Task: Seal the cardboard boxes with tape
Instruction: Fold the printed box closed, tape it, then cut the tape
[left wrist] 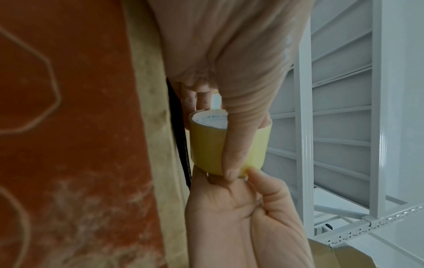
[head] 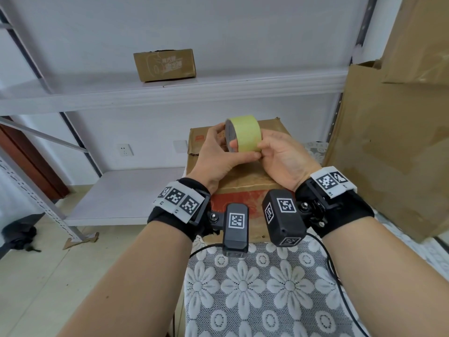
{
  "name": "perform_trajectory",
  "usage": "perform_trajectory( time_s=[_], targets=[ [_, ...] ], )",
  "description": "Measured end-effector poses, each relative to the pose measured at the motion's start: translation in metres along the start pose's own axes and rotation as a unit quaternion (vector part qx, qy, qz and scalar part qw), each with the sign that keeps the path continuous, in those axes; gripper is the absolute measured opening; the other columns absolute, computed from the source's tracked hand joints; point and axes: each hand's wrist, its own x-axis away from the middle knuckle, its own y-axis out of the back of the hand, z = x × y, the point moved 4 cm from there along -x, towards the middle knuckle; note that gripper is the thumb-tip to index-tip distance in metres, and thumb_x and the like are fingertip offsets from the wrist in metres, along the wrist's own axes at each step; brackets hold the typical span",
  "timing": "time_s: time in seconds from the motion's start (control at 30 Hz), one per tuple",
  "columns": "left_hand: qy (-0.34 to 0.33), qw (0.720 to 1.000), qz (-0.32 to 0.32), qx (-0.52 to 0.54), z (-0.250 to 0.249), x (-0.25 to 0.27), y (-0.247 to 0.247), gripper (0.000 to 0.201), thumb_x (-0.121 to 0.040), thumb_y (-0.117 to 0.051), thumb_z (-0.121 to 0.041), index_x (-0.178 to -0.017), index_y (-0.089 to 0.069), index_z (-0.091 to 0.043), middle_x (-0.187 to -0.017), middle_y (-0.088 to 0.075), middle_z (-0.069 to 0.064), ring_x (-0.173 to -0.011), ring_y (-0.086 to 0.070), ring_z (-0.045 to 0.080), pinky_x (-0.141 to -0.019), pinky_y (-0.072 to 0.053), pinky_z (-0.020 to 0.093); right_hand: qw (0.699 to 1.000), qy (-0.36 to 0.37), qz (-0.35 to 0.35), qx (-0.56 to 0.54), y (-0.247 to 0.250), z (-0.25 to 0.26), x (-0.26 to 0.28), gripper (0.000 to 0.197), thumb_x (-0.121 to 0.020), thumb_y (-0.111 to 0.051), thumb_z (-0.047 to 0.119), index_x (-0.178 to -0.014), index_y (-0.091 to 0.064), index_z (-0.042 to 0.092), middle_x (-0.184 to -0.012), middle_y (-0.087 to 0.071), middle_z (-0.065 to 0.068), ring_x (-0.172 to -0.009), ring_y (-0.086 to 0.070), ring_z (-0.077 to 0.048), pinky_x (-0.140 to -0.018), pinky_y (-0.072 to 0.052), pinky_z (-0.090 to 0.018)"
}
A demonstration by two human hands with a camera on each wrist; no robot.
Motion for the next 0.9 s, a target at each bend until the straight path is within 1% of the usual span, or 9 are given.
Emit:
perform_trajectory(
  time_s=[0.1, 0.2, 0.3, 0.43, 0.6, 0.7, 0.8, 0.83, 0.9],
  targets=[
    [0.0, 1.0, -0.001, 0.002, -0.0018, 0.0016, -0.0005, 0.101, -0.055, -0.095, -0.012, -0.138, -0.038, -0.023, -0.127, -0.061, -0.001, -0.114, -0.06, 0.011, -0.102, -0.048, 0.034, 1.0, 0.011, 0.003, 0.001, -0.0011, 0.0007, 0.0001, 0.035, -0.078, -0.037, -0.007, -0.104, -0.062, -0.008, -0.095, -0.068, -0.02, -0.092, -0.065, -0.025, -0.084, -0.053, -0.03],
    [0.001, 1.0, 0.004, 0.009, -0.0032, 0.0032, -0.0007, 0.099, -0.058, -0.093, -0.01, -0.139, -0.038, -0.022, -0.125, -0.062, -0.001, -0.111, -0.063, 0.011, -0.1, -0.05, 0.033, 0.999, -0.001, -0.011, -0.031, -0.001, 0.0002, 0.0015, 0.028, -0.097, -0.038, 0.005, -0.112, -0.058, -0.008, -0.098, -0.067, -0.021, -0.091, -0.066, -0.026, -0.083, -0.055, -0.031],
    [0.004, 1.0, 0.003, 0.021, -0.0032, 0.004, 0.0, 0.099, -0.059, -0.092, -0.01, -0.141, -0.038, -0.018, -0.122, -0.064, -0.001, -0.109, -0.064, 0.012, -0.099, -0.051, 0.032, 0.999, -0.004, -0.017, -0.048, -0.0006, -0.0004, 0.0009, 0.03, -0.099, -0.038, 0.008, -0.116, -0.057, -0.009, -0.101, -0.068, -0.019, -0.092, -0.066, -0.025, -0.084, -0.055, -0.03],
    [0.009, 0.999, 0.002, 0.033, -0.0018, 0.0023, 0.0003, 0.102, -0.056, -0.094, -0.016, -0.141, -0.038, -0.015, -0.123, -0.066, 0.001, -0.11, -0.065, 0.012, -0.098, -0.051, 0.032, 0.999, 0.002, -0.031, -0.042, 0.0001, -0.0009, 0.0004, 0.033, -0.098, -0.038, 0.003, -0.125, -0.05, -0.012, -0.116, -0.06, -0.024, -0.104, -0.06, -0.027, -0.096, -0.048, -0.033],
    [0.017, 0.999, -0.015, 0.03, -0.0015, 0.0007, 0.0011, 0.096, -0.057, -0.094, -0.021, -0.136, -0.042, -0.013, -0.121, -0.065, 0.002, -0.107, -0.065, 0.014, -0.096, -0.052, 0.033, 0.996, -0.013, -0.084, 0.004, 0.0009, -0.0005, -0.0001, 0.025, -0.097, -0.046, 0.007, -0.114, -0.06, -0.006, -0.113, -0.063, -0.022, -0.105, -0.058, -0.028, -0.102, -0.043, -0.04],
    [0.005, 1.0, -0.006, 0.017, -0.0027, 0.0007, 0.0008, 0.095, -0.057, -0.094, -0.022, -0.137, -0.043, -0.016, -0.124, -0.063, 0.001, -0.109, -0.063, 0.012, -0.1, -0.051, 0.036, 0.996, -0.005, -0.088, 0.028, -0.0026, 0.0001, 0.0002, 0.026, -0.098, -0.044, 0.007, -0.112, -0.06, -0.007, -0.109, -0.064, -0.026, -0.1, -0.062, -0.029, -0.092, -0.05, -0.035],
    [-0.025, 0.999, 0.02, 0.021, -0.0052, 0.0015, 0.0003, 0.093, -0.065, -0.087, -0.003, -0.139, -0.038, -0.029, -0.125, -0.061, 0.003, -0.093, -0.066, 0.002, -0.083, -0.053, 0.021, 0.996, 0.008, -0.085, 0.037, -0.004, 0.0, 0.0011, 0.026, -0.098, -0.043, 0.008, -0.112, -0.061, -0.006, -0.103, -0.066, -0.028, -0.096, -0.066, -0.031, -0.084, -0.054, -0.033],
    [-0.033, 0.999, 0.022, 0.015, -0.0059, 0.0017, -0.0001, 0.091, -0.066, -0.086, 0.0, -0.138, -0.039, -0.029, -0.124, -0.062, 0.004, -0.089, -0.066, 0.001, -0.079, -0.053, 0.019, 0.995, 0.012, -0.089, 0.037, -0.0033, 0.0003, 0.0014, 0.026, -0.098, -0.044, 0.008, -0.112, -0.062, -0.006, -0.103, -0.066, -0.029, -0.095, -0.067, -0.032, -0.083, -0.054, -0.033],
    [-0.042, 0.999, 0.008, 0.004, -0.0056, 0.0017, -0.0008, 0.088, -0.063, -0.089, -0.002, -0.134, -0.043, -0.026, -0.122, -0.062, 0.004, -0.094, -0.066, 0.006, -0.082, -0.054, 0.022, 0.993, 0.019, -0.105, 0.047, -0.0011, 0.0001, 0.0014, 0.023, -0.098, -0.046, 0.007, -0.106, -0.064, -0.003, -0.101, -0.066, -0.029, -0.092, -0.066, -0.032, -0.084, -0.055, -0.037]
  ],
)
